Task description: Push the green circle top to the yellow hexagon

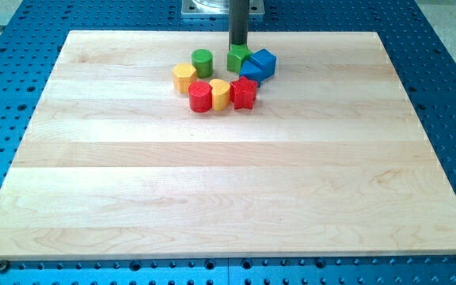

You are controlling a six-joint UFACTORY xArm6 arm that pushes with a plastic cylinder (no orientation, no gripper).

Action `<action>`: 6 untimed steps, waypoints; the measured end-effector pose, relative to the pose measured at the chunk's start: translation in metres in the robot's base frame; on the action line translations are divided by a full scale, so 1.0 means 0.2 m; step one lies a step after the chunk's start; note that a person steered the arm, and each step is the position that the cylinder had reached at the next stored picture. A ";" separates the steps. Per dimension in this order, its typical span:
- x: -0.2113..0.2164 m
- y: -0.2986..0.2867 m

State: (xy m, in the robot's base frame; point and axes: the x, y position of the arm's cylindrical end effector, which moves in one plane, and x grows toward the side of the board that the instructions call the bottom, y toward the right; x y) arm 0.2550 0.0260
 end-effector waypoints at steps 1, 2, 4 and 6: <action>0.00 0.05; -0.01 0.38; 0.18 0.40; 0.12 0.33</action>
State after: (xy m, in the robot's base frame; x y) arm 0.2782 0.0912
